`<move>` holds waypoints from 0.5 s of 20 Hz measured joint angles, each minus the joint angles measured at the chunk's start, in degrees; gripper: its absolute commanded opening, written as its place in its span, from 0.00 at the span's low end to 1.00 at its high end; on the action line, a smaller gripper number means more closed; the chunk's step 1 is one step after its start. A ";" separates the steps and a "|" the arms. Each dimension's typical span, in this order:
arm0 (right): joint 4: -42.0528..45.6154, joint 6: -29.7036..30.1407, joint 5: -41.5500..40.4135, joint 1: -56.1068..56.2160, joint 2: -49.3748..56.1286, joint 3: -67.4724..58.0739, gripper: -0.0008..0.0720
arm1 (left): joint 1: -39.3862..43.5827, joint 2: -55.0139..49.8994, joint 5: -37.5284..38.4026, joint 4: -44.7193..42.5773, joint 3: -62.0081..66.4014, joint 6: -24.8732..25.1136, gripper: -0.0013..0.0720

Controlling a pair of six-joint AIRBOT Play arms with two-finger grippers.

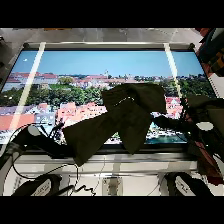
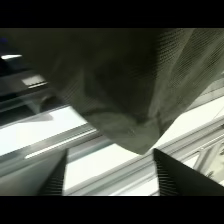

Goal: Fold the clothes and pants, and hang the long-sleeved shirts on hangers.

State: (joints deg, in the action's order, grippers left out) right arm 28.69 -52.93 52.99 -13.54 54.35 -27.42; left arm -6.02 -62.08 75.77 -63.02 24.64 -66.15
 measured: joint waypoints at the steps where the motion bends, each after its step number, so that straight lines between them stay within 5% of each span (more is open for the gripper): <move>1: 0.00 0.00 0.00 0.00 0.00 0.02 0.05 | 1.57 -1.14 -0.31 0.57 -0.15 -0.31 0.75; 3: -0.02 0.00 0.00 0.00 0.00 0.02 0.05 | 4.07 -3.63 -1.66 2.95 -0.42 -0.55 0.53; 5: -0.20 -0.02 0.02 0.00 -0.02 -0.07 0.05 | 5.49 -5.75 -5.84 6.25 -0.39 0.57 0.09; 10: -0.35 -0.09 -0.55 0.00 0.00 -4.22 0.05 | 4.70 -7.80 -11.89 8.96 5.97 2.91 0.05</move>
State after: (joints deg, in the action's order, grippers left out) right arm 28.34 -53.01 52.45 -13.54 54.35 -31.64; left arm -1.32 -69.89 63.88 -54.06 30.61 -63.24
